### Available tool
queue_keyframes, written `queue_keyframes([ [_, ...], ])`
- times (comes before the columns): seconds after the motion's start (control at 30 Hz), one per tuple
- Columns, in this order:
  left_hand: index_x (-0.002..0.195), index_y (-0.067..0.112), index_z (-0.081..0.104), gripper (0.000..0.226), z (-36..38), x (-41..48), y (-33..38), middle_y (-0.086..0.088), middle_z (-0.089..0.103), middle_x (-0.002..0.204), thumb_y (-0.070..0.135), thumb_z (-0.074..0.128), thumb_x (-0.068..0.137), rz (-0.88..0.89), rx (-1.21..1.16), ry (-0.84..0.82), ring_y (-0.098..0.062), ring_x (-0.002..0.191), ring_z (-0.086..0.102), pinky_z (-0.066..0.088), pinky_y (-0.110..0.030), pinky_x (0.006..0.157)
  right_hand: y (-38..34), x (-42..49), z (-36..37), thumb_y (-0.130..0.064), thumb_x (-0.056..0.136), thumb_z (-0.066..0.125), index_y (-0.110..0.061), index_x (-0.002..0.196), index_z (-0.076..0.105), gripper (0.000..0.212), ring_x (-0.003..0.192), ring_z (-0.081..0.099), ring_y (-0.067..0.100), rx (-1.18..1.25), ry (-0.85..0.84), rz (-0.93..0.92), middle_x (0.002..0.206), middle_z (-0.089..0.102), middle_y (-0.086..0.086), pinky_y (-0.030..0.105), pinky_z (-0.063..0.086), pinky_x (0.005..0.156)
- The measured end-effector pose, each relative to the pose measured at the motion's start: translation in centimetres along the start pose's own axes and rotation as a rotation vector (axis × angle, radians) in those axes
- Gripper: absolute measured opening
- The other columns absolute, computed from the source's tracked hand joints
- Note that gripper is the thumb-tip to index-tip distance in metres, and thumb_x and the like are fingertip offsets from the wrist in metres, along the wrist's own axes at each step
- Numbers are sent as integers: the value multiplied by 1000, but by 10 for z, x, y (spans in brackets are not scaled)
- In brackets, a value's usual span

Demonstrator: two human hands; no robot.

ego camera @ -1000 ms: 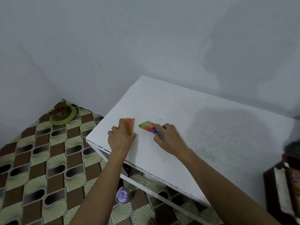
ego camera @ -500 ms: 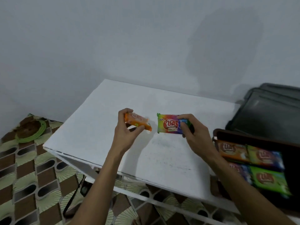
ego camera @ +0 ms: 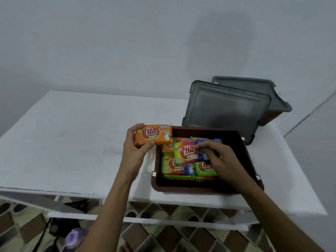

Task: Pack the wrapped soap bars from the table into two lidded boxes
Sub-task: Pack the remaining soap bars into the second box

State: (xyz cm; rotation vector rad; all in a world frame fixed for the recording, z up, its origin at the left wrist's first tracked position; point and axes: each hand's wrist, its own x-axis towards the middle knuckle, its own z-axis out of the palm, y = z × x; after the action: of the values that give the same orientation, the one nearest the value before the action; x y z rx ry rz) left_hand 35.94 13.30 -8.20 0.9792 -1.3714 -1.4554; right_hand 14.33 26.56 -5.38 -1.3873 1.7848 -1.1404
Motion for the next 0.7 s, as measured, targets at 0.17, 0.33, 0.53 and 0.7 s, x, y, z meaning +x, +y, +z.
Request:
queue_keyframes([
  [0.17, 128, 28, 47, 53, 12, -5, -6, 5, 56, 121, 1, 66, 87, 3, 63, -11, -10, 108, 60, 56, -20, 78, 12, 2, 9, -4, 97, 48, -26, 109, 65, 30, 89, 66, 38, 35, -123, 142, 106, 64, 11, 27, 59, 66],
  [0.33, 128, 30, 46, 52, 11, -3, -5, 9, 56, 120, 4, 66, 88, -12, 78, -28, -11, 106, 60, 56, -21, 77, 14, 16, 20, -7, 98, 50, -23, 132, 57, 38, 88, 73, 16, -1, -343, 235, 138, 53, 14, 44, 58, 87],
  [0.53, 126, 32, 46, 52, 11, -1, -3, 15, 55, 117, 3, 66, 88, 10, 125, -57, -3, 103, 61, 55, -16, 74, 17, 17, 18, -10, 100, 48, -28, 134, 53, 39, 57, 58, 10, -228, -400, 200, 73, 61, -4, 25, 52, 57],
  [0.7, 126, 33, 46, 52, 17, -2, 8, 14, 53, 121, 5, 67, 87, 34, 156, -166, -5, 106, 60, 54, -15, 73, 9, 20, 9, -29, 99, 52, -34, 138, 46, 40, 54, 56, 8, -445, -167, -9, 67, 59, -8, 17, 47, 51],
])
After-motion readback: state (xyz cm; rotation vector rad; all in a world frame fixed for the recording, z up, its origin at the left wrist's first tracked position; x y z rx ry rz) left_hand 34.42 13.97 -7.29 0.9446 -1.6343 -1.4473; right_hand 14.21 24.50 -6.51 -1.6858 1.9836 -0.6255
